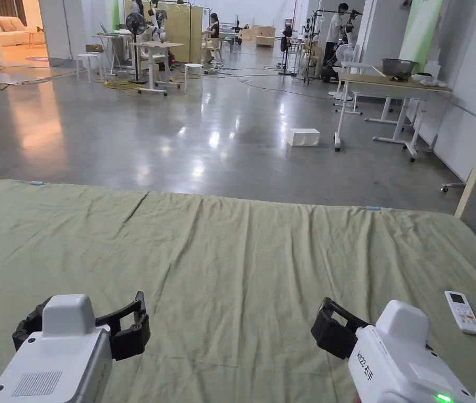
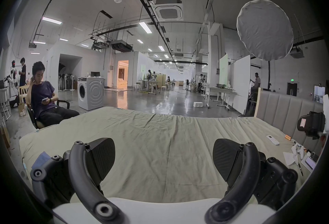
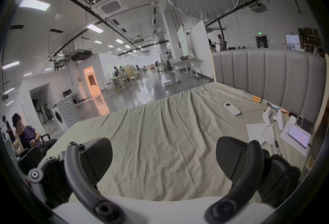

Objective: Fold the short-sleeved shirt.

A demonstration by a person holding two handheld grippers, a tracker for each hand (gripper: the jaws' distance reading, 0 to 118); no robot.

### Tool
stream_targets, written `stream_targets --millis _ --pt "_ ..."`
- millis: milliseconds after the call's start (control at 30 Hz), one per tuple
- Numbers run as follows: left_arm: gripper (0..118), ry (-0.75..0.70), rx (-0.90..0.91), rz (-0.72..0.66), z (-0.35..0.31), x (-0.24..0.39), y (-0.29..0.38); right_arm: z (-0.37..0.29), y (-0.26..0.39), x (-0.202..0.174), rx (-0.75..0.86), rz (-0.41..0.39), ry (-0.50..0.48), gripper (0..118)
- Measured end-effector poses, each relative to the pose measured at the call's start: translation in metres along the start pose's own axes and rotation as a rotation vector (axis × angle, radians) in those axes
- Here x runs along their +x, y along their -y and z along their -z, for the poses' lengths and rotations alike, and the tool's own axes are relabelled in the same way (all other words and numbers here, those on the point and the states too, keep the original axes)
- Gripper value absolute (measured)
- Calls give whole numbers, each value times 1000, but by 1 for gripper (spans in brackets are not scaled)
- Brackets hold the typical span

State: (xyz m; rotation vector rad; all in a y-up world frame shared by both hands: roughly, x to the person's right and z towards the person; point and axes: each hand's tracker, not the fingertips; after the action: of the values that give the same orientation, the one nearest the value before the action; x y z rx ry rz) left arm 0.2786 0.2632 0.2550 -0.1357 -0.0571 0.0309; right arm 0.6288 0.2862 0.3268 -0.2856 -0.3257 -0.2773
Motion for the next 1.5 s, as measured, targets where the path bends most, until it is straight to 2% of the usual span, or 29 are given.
stream_targets --millis 33,67,100,133,167,233,267,333,500,600,933,1500 --pt "110 0 -9 3 0 1 0 1 3 -1 -81 46 3 116" --pt "110 0 -13 3 1 1 0 -1 2 0 -8 -12 -11 116" --pt "110 0 -18 2 1 2 1 -1 3 0 -17 -9 -9 116" --pt "110 6 -21 -3 1 2 2 1 2 -2 -12 37 -40 116" --pt "110 13 -26 -8 1 1 2 0 2 0 -13 33 -40 116" --pt "110 20 -34 -16 2 1 3 -2 4 2 -14 12 -24 116" --pt "110 18 -38 -18 2 2 3 0 2 0 -55 -8 56 116" --pt "110 20 -43 -15 3 2 2 4 1 0 -69 -39 82 116" --pt "110 27 -49 -6 3 4 0 22 3 8 -77 -54 57 116" --pt "110 30 -43 -7 2 4 -1 9 3 10 -59 -53 53 116" --pt "110 37 -51 15 2 3 -2 14 6 0 -62 -148 101 116" --pt "111 55 -71 38 5 4 1 22 12 -1 -49 -152 104 116"
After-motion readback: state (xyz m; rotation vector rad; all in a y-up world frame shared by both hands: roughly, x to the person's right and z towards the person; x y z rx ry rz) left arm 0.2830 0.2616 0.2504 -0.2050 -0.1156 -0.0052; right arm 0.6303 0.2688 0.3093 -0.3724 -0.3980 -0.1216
